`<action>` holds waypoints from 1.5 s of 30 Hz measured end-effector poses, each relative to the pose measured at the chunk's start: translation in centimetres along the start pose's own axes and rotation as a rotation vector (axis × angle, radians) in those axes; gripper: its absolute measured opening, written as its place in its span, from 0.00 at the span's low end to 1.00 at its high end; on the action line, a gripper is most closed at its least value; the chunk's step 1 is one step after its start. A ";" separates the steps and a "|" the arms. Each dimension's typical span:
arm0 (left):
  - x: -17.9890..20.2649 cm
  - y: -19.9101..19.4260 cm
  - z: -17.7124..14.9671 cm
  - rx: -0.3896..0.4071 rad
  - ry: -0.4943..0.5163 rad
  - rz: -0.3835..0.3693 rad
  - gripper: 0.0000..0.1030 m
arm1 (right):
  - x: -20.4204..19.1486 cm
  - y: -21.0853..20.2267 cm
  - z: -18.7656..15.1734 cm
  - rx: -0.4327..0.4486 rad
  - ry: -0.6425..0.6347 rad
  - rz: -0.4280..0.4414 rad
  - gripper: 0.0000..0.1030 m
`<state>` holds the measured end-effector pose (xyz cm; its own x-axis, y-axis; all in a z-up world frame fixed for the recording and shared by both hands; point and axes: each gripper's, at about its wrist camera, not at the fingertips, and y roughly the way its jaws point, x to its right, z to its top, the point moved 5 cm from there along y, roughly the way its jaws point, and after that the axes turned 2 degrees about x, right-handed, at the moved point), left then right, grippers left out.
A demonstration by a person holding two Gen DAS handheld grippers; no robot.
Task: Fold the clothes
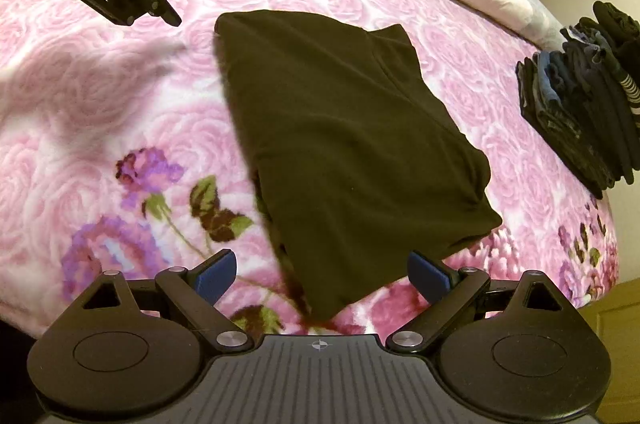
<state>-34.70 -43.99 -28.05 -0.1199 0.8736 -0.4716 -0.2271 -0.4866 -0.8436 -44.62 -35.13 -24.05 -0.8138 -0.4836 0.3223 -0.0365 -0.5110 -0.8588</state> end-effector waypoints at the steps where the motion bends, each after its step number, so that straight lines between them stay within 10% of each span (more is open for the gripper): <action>1: 0.4 0.2 0.1 0.015 0.035 0.008 0.34 | 0.0 0.1 0.0 0.001 0.001 0.001 0.92; 10: 4.1 1.9 0.7 0.145 0.346 0.080 0.63 | -1.4 2.8 0.0 -0.001 -0.064 0.019 0.92; 19: 4.1 6.4 1.4 0.220 0.492 0.158 0.61 | -1.7 6.9 0.4 0.038 -0.097 -0.001 0.92; 22: 2.1 7.4 1.9 0.201 0.423 0.131 0.21 | -2.6 7.4 0.7 0.093 -0.160 -0.023 0.92; 29: -2.6 6.1 3.7 0.202 0.125 -0.043 0.12 | -1.9 9.0 1.4 0.141 -0.268 -0.120 0.91; 33: -1.0 6.4 3.4 0.191 0.242 0.031 0.26 | -0.2 9.4 1.4 0.118 -0.242 -0.092 0.57; 35: -0.6 6.8 3.6 0.183 0.269 0.050 0.55 | 0.2 8.9 1.4 0.123 -0.230 -0.076 0.42; 37: -0.1 7.2 3.9 0.174 0.295 0.068 0.56 | 0.6 8.3 1.4 0.127 -0.218 -0.060 0.32; 41: 0.8 8.0 4.3 0.157 0.348 0.106 0.19 | 1.7 7.1 1.6 0.136 -0.168 -0.042 0.29; 45: 0.3 7.7 4.7 0.157 0.329 0.098 0.10 | 1.3 6.8 1.2 0.144 -0.207 -0.062 0.30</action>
<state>-41.03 -47.45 -33.49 0.1631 0.7618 -0.6269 -0.3782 -0.5386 -0.7529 -45.25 -40.11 -29.02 -0.6760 -0.5759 0.4598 0.0125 -0.6328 -0.7742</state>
